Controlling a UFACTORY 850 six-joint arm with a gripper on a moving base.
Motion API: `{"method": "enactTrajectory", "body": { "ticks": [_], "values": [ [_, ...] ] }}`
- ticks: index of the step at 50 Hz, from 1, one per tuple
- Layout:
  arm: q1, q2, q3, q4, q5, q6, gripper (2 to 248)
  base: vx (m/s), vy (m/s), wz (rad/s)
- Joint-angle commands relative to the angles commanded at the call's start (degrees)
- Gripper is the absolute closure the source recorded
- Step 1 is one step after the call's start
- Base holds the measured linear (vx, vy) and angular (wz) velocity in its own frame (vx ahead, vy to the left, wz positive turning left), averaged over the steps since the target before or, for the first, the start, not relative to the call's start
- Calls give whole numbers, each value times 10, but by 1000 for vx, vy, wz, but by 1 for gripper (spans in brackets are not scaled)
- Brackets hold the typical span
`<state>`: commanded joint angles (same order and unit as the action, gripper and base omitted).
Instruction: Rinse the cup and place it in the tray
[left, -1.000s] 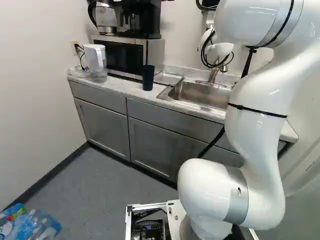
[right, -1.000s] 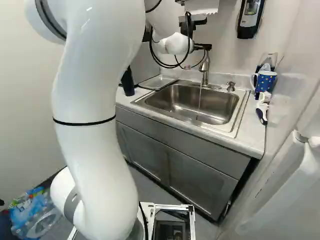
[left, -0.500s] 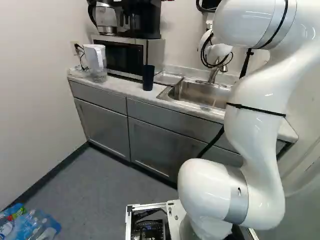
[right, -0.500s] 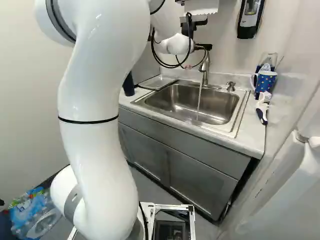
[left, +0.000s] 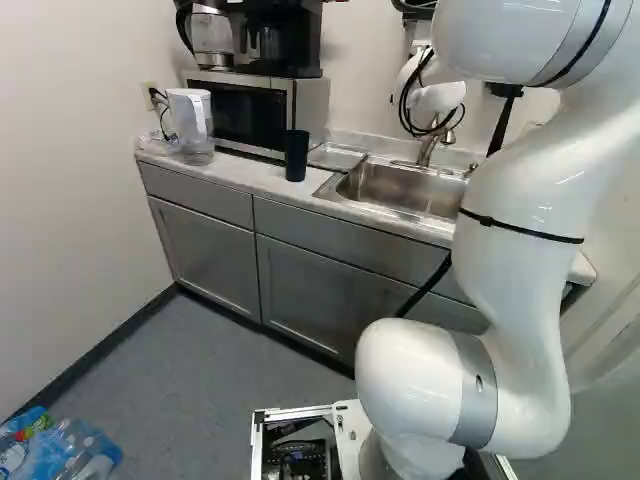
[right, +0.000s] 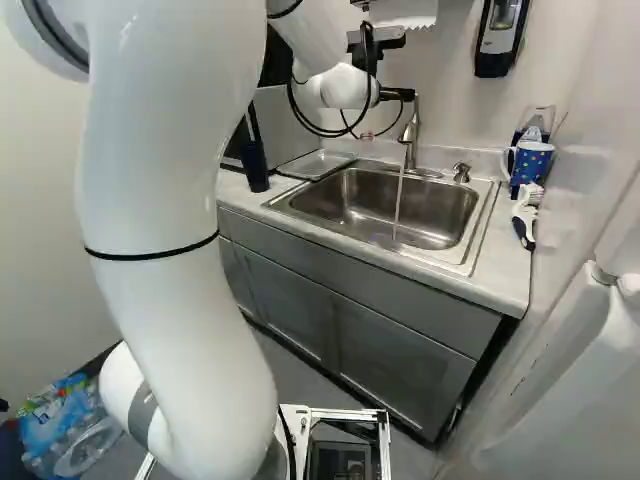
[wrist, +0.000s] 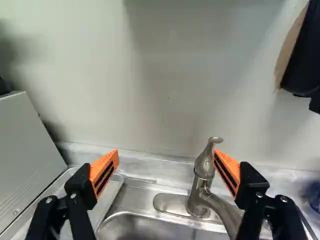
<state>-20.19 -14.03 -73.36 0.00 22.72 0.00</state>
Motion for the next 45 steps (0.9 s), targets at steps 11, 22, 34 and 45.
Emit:
{"method": "enactTrajectory", "body": {
  "ticks": [11, 22, 34, 45],
  "values": [
    [9, 31, 34, 0, -9, 0, 3, 0, 0, 0],
    [20, 56, 61, 0, -40, 0, 3, 0, 0, 0],
    [30, 79, 86, 0, -84, 0, 3, 0, 0, 0],
    [29, 96, 104, 0, -127, 0, 3, 0, 0, 0]
  ]
}}
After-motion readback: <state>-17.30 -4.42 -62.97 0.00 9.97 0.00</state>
